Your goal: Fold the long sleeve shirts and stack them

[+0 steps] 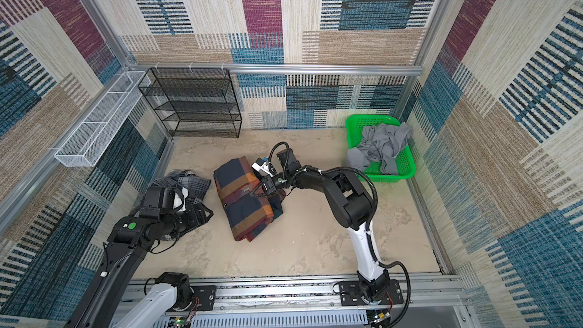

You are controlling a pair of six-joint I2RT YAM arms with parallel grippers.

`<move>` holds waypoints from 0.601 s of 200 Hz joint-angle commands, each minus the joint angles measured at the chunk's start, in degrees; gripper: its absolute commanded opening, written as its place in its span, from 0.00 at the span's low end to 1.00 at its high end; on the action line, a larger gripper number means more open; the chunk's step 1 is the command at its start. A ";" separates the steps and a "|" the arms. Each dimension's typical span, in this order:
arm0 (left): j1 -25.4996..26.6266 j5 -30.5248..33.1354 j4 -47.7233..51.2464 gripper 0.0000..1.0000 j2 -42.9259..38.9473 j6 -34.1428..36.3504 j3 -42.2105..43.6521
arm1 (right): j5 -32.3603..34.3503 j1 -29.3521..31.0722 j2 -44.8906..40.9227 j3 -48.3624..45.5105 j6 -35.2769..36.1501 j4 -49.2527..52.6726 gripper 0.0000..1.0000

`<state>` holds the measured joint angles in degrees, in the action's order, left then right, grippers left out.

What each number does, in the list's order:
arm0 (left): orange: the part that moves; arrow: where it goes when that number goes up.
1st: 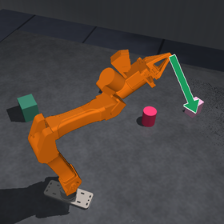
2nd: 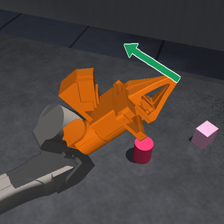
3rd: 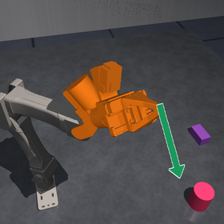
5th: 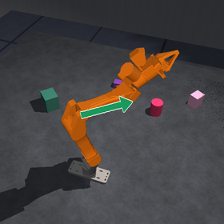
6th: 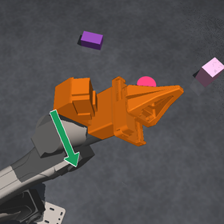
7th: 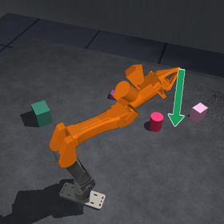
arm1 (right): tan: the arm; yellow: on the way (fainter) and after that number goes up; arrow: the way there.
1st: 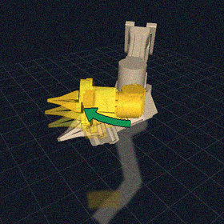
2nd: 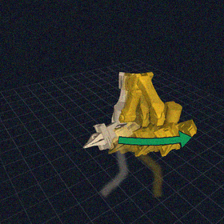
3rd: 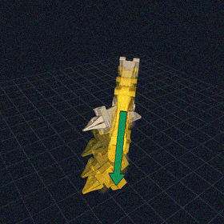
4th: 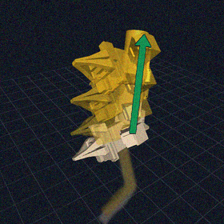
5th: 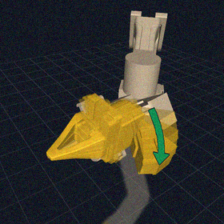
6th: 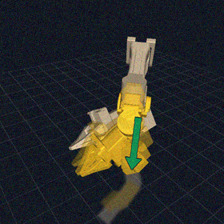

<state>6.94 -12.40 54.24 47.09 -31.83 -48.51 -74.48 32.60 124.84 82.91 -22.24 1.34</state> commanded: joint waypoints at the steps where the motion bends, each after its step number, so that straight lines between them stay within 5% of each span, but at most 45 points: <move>1: 0.09 -0.74 -1.85 0.76 1.56 -0.68 -0.09 | 0.30 -0.75 2.89 1.33 -0.87 -0.23 0.00; 38: 0.18 -0.68 -7.13 0.75 10.34 -1.53 -3.27 | 1.11 -2.11 6.60 1.75 -1.77 -1.46 0.00; 84: 2.60 -1.77 -14.21 0.72 32.48 -5.10 -16.55 | 1.71 -3.54 8.72 1.96 -3.18 -3.27 0.00; 120: 9.35 10.26 -12.76 0.72 45.83 -3.83 -28.98 | 2.97 -3.65 9.37 2.16 -4.30 -4.14 0.00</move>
<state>14.04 -9.19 42.19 87.09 -35.57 -72.23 -72.88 28.93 133.71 84.73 -24.62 -0.03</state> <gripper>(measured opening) 0.718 0.088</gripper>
